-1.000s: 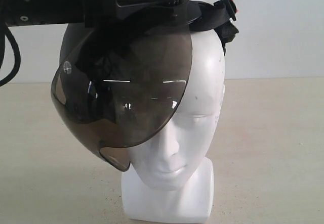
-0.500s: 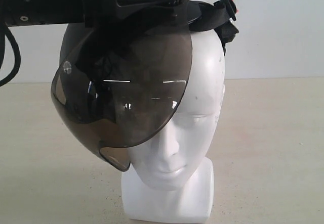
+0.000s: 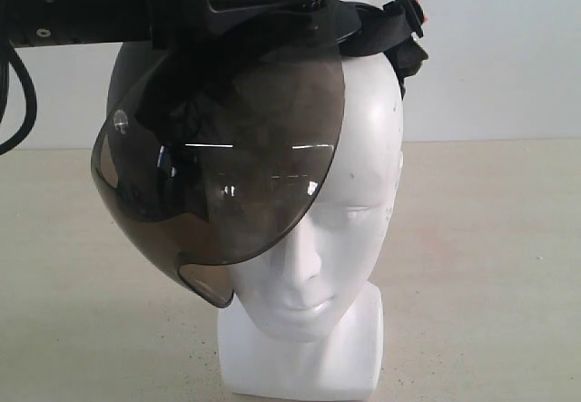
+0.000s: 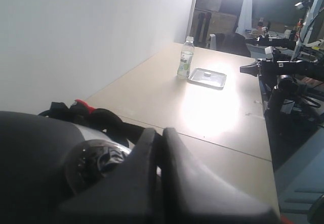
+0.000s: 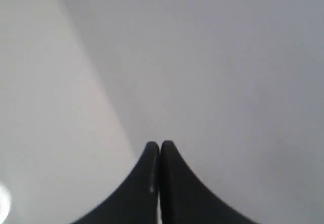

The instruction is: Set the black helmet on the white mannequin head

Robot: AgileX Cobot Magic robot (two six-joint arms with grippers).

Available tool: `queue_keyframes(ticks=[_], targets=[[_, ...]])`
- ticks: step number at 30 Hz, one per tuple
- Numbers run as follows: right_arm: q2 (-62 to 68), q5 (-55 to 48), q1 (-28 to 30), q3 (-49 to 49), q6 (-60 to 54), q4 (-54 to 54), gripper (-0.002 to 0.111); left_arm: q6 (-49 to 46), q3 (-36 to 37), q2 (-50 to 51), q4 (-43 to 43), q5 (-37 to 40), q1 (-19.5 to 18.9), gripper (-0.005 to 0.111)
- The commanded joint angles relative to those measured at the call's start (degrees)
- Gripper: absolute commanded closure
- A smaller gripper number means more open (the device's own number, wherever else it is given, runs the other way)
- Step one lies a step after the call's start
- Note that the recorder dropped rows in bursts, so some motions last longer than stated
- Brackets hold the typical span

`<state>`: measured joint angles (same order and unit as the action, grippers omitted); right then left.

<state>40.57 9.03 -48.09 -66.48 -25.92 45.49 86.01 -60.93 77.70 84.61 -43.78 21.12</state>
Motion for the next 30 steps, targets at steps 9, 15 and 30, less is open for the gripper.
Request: queue_keyframes(ticks=[9,15,30], targets=[[3.31,-58.53,0.2,-3.73,63.99,-70.43,0.109,3.17,1.5,1.68,4.78,0.62,0.88,0.102],[6.19,-56.2,0.2,1.21,71.22,-77.99,0.109,3.17,1.5,1.68,4.78,0.62,0.88,0.102],[12.83,-51.16,0.2,1.21,82.77,-75.27,0.109,3.17,1.5,1.68,4.78,0.65,0.88,0.102]])
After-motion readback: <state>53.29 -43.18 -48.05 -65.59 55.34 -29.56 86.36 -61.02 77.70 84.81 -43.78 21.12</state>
